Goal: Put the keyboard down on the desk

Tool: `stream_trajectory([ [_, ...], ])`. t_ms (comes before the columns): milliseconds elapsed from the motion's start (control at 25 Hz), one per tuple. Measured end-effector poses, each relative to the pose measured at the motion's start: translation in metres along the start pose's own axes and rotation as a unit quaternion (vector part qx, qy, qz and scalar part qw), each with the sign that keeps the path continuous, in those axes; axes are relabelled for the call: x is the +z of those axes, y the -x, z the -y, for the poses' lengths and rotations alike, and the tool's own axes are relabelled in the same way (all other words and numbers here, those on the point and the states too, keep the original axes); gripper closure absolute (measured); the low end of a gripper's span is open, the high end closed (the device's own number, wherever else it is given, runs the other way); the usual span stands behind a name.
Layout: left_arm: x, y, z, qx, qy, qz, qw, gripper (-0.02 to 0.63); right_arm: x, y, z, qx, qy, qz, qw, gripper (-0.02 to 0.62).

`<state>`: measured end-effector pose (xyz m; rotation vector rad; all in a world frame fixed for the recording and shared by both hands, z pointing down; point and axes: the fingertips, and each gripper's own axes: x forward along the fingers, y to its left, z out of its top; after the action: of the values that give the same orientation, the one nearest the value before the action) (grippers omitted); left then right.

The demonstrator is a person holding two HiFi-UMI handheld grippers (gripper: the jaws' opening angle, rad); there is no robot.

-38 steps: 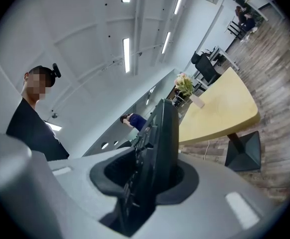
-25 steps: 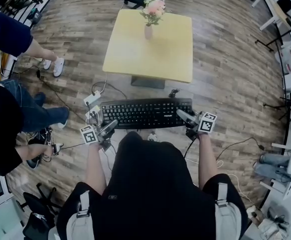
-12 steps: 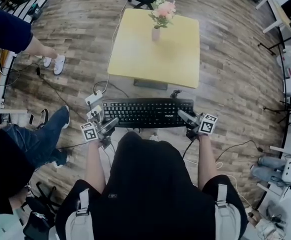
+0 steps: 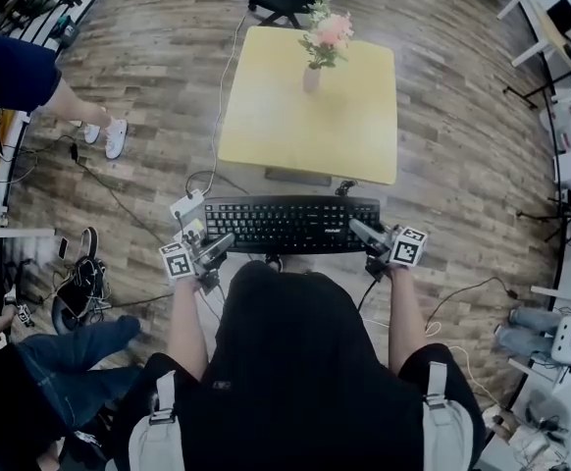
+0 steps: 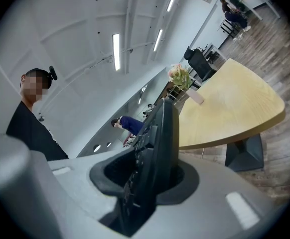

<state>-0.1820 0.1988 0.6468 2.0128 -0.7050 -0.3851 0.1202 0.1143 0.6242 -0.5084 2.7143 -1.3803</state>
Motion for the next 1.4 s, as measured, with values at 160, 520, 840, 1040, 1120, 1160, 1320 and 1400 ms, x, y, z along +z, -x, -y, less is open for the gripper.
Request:
stream_trajectory([
  [160, 0.015, 0.004, -0.014, -0.007, -0.001, -0.003, 1.0000, 0.502, 0.003, -0.018, 0.004, -0.009, 0.002, 0.002, 1.000, 0.463],
  [520, 0.045, -0.001, -0.041, -0.017, -0.004, -0.021, 0.9996, 0.500, 0.011, -0.042, 0.019, -0.036, -0.001, 0.015, 0.999, 0.453],
  [840, 0.065, -0.029, -0.052, -0.037, -0.011, -0.061, 0.9974, 0.497, 0.019, -0.032, 0.029, -0.071, -0.018, 0.048, 0.996, 0.445],
  [1040, 0.064, -0.037, -0.059, -0.044, -0.007, -0.076, 0.9961, 0.495, 0.015, -0.028, 0.034, -0.084, -0.024, 0.056, 0.995, 0.440],
  [1120, 0.062, -0.038, -0.059, -0.044, -0.003, -0.079, 0.9959, 0.497, 0.014, -0.027, 0.033, -0.082, -0.026, 0.057, 0.995, 0.440],
  [1160, 0.062, -0.039, -0.059, -0.045, -0.002, -0.081, 0.9957, 0.495, 0.014, -0.026, 0.033, -0.084, -0.027, 0.057, 0.994, 0.440],
  [1320, 0.065, -0.040, -0.061, -0.044, -0.003, -0.084, 0.9954, 0.495, 0.016, -0.025, 0.037, -0.098, -0.021, 0.056, 0.993, 0.439],
  [1400, 0.067, -0.040, -0.062, -0.042, -0.006, -0.086, 0.9954, 0.497, 0.016, -0.027, 0.038, -0.095, -0.022, 0.056, 0.994, 0.438],
])
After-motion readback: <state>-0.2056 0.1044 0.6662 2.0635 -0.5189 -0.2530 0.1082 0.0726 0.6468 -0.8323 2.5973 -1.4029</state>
